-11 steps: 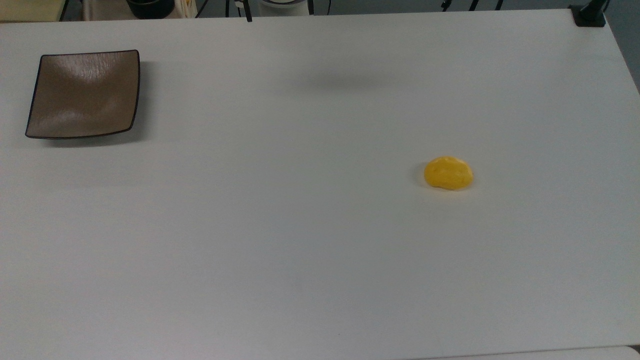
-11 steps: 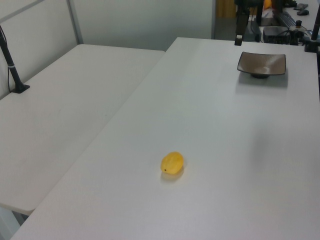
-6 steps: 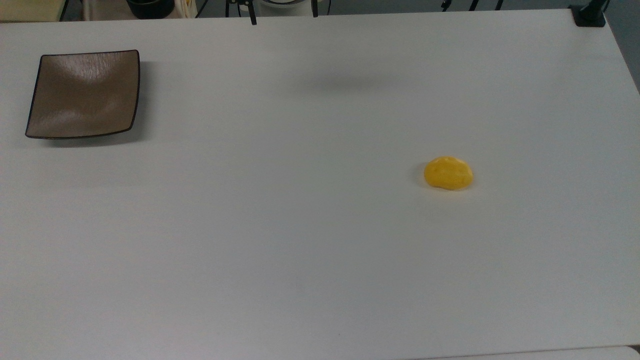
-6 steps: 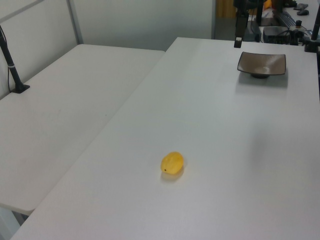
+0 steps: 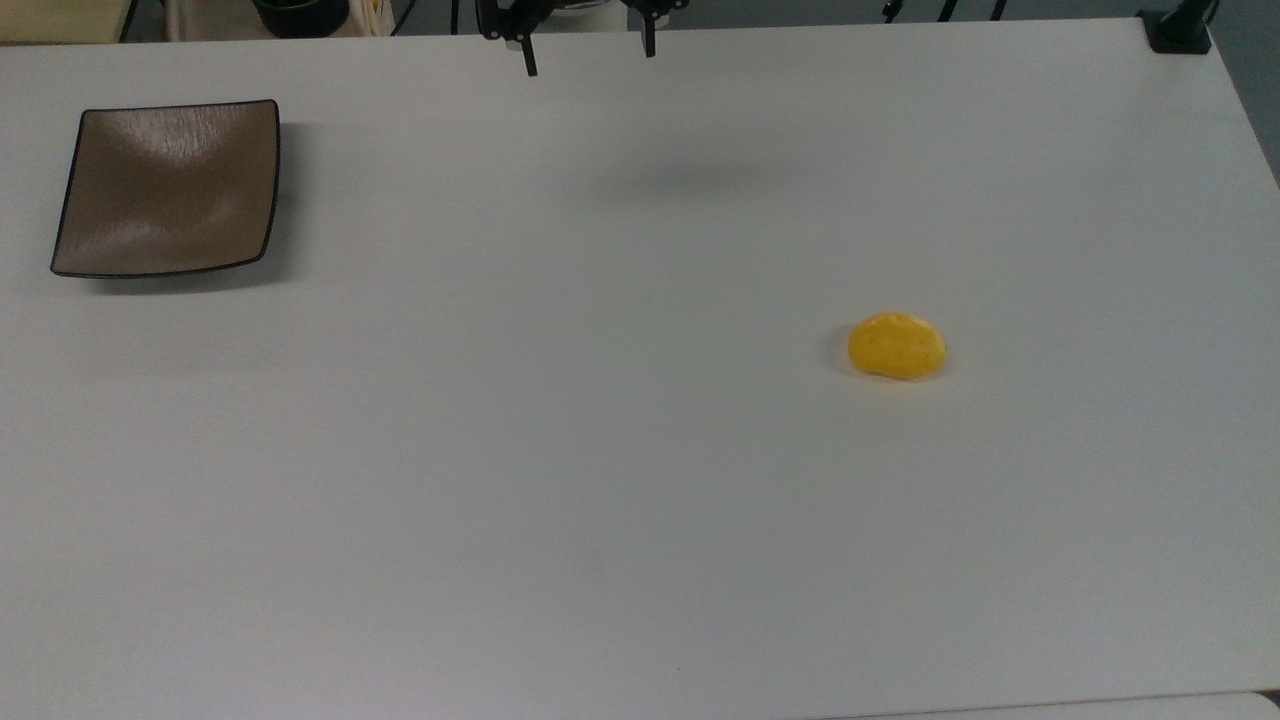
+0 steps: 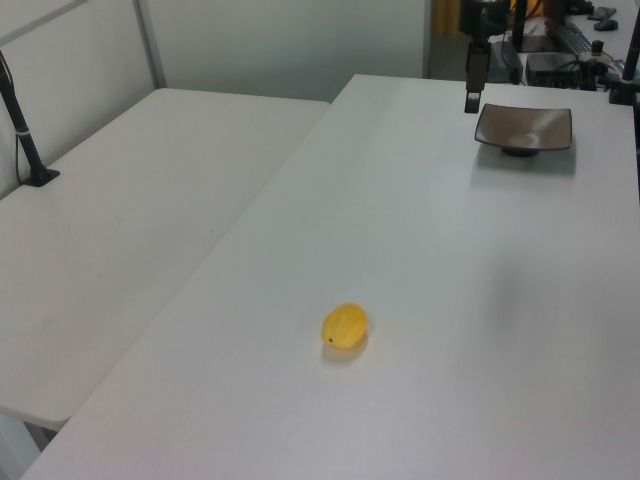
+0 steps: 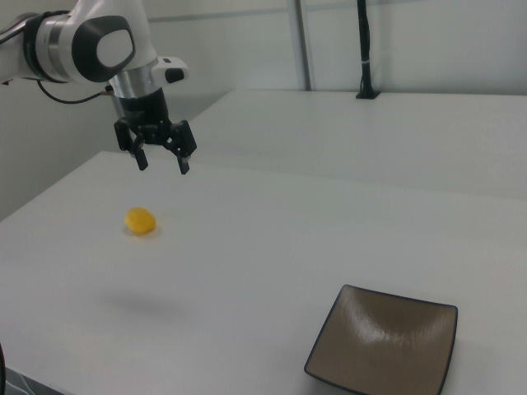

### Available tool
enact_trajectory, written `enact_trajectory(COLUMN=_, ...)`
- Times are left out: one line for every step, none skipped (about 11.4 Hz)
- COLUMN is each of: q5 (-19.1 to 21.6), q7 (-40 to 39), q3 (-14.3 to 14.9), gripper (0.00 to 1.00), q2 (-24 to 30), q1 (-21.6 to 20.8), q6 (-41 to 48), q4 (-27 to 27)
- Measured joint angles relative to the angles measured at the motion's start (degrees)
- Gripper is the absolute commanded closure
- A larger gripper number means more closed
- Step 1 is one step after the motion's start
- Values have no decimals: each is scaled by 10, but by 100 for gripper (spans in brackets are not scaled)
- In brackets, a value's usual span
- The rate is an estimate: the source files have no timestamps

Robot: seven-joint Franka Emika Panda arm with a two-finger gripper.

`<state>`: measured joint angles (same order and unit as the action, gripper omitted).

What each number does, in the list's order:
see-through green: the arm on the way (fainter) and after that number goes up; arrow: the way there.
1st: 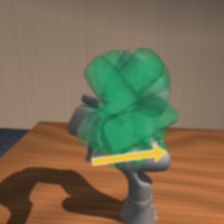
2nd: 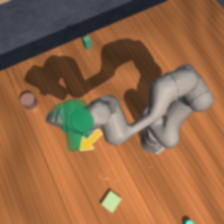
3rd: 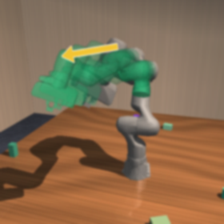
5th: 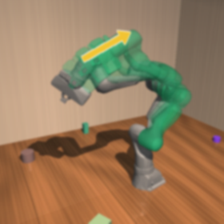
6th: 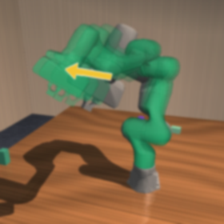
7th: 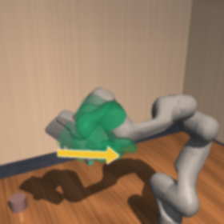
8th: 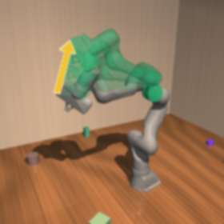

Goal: Put potatoes on a ceramic plate
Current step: 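Move the open gripper over the yellow potato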

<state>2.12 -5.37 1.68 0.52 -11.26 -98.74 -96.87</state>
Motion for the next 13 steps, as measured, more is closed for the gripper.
enact_trajectory(q5=0, q7=8, q3=0, gripper=0, q2=-1, q1=-7, q6=0, q4=0)
enact_trajectory(q5=0, q7=26, q3=-1, gripper=0, q2=-2, q1=-16, q6=0, q4=0)
enact_trajectory(q5=0, q7=49, q3=-1, gripper=0, q2=-4, q1=-24, q6=0, q4=0)
enact_trajectory(q5=0, q7=74, q3=-1, gripper=0, q2=-6, q1=-32, q6=0, q4=0)
enact_trajectory(q5=0, q7=102, q3=-1, gripper=0, q2=-8, q1=-41, q6=0, q4=0)
enact_trajectory(q5=0, q7=138, q3=-2, gripper=0, q2=-10, q1=-52, q6=0, q4=0)
enact_trajectory(q5=0, q7=174, q3=-2, gripper=0, q2=-10, q1=-61, q6=-1, q4=0)
enact_trajectory(q5=0, q7=206, q3=-2, gripper=0, q2=-10, q1=-70, q6=-5, q4=0)
enact_trajectory(q5=0, q7=243, q3=-2, gripper=0, q2=-11, q1=-78, q6=-17, q4=0)
enact_trajectory(q5=0, q7=289, q3=-2, gripper=0, q2=-14, q1=-88, q6=-30, q4=0)
enact_trajectory(q5=0, q7=344, q3=-2, gripper=0, q2=-22, q1=-101, q6=-41, q4=2)
enact_trajectory(q5=0, q7=402, q3=-3, gripper=0, q2=-33, q1=-115, q6=-46, q4=7)
enact_trajectory(q5=0, q7=455, q3=-3, gripper=0, q2=-47, q1=-128, q6=-47, q4=13)
